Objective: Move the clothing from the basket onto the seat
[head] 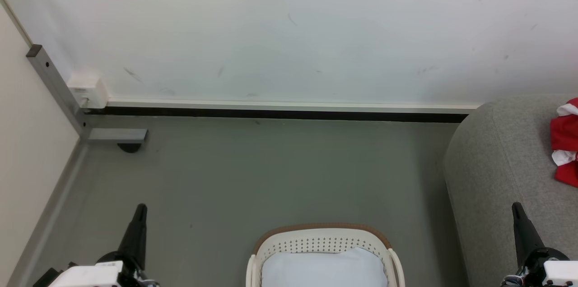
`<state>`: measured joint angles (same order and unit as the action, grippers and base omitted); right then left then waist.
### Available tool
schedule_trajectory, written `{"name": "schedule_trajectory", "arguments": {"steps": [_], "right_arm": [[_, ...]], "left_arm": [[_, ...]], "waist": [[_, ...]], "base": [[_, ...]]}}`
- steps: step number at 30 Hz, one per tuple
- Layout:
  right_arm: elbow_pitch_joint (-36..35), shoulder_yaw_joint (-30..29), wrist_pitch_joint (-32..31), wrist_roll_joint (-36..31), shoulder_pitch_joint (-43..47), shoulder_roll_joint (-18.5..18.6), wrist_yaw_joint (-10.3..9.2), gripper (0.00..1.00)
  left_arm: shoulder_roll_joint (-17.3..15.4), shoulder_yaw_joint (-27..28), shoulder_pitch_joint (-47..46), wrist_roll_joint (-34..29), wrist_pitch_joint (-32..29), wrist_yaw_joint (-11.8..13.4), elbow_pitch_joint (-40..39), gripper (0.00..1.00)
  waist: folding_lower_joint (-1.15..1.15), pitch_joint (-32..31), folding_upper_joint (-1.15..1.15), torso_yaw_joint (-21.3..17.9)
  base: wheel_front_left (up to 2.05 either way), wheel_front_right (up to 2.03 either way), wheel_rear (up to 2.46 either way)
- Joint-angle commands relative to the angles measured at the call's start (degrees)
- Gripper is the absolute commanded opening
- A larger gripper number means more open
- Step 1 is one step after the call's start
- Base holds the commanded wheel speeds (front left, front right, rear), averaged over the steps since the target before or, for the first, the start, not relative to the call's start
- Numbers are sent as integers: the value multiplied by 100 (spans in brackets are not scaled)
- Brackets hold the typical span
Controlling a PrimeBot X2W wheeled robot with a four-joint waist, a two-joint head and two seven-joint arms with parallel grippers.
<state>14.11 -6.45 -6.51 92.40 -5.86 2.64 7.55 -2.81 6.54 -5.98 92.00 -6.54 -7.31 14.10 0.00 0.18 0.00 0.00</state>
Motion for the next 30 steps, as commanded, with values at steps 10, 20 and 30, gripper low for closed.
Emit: {"name": "schedule_trajectory", "arguments": {"steps": [10, 20, 30], "right_arm": [[-27, -21, -24, 4, -70, 44, -12, 0], [-27, -21, -24, 5, -70, 44, -12, 0], [-27, -21, -24, 5, -70, 45, -12, 0]], "left_arm": [[-12, 12, -45, 76, -21, -33, -23, 0], [-12, 11, -45, 76, -21, -28, -23, 0], [-12, 11, -45, 77, -21, -28, -22, 0]], "waist": [[0, 0, 0, 0], [0, 0, 0, 0], [0, 0, 0, 0]], "base": [[0, 0, 0], [0, 0, 0], [0, 0, 0]]}}
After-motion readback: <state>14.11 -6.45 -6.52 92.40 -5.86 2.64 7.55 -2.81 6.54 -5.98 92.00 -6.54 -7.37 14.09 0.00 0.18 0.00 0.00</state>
